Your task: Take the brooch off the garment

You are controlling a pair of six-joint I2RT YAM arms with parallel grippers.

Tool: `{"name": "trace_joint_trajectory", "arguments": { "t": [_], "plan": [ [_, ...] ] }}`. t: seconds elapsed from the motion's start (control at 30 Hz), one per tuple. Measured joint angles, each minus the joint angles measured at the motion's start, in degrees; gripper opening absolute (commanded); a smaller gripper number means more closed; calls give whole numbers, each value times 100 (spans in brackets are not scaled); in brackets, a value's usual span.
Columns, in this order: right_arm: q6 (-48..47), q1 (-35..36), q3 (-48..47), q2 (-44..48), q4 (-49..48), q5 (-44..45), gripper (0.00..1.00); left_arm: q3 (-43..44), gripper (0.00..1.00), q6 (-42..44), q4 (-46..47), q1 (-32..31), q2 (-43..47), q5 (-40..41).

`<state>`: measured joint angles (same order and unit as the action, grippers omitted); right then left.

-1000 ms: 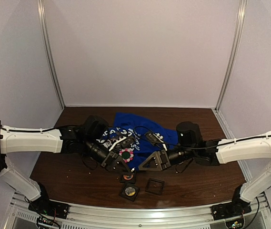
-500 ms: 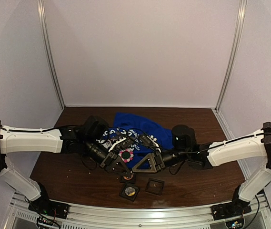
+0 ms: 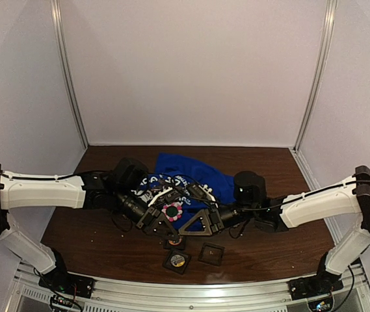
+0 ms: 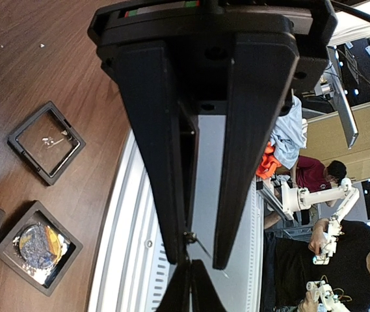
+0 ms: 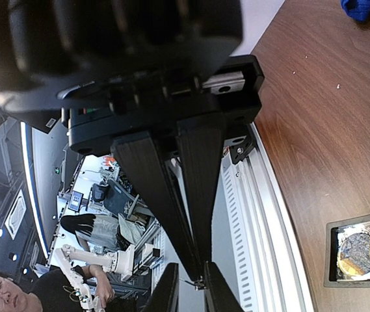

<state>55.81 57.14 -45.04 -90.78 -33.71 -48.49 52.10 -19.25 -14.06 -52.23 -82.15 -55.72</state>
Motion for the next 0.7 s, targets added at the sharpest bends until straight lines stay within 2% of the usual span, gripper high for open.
{"name": "trace_joint_trajectory", "arguments": {
  "t": [0.13,0.43,0.57,0.7],
  "plan": [
    [9,0,0,0,-9,-4,12,0,0,0,4,0,0,-15],
    [22,0,4,-2,-50,-13,1,0,0,4,24,0,9,-83],
    [28,0,11,-2,-70,-20,0,0,0,28,22,0,11,-76],
    [37,0,39,-2,-118,-15,0,0,16,46,9,-2,26,9]
  ]
}}
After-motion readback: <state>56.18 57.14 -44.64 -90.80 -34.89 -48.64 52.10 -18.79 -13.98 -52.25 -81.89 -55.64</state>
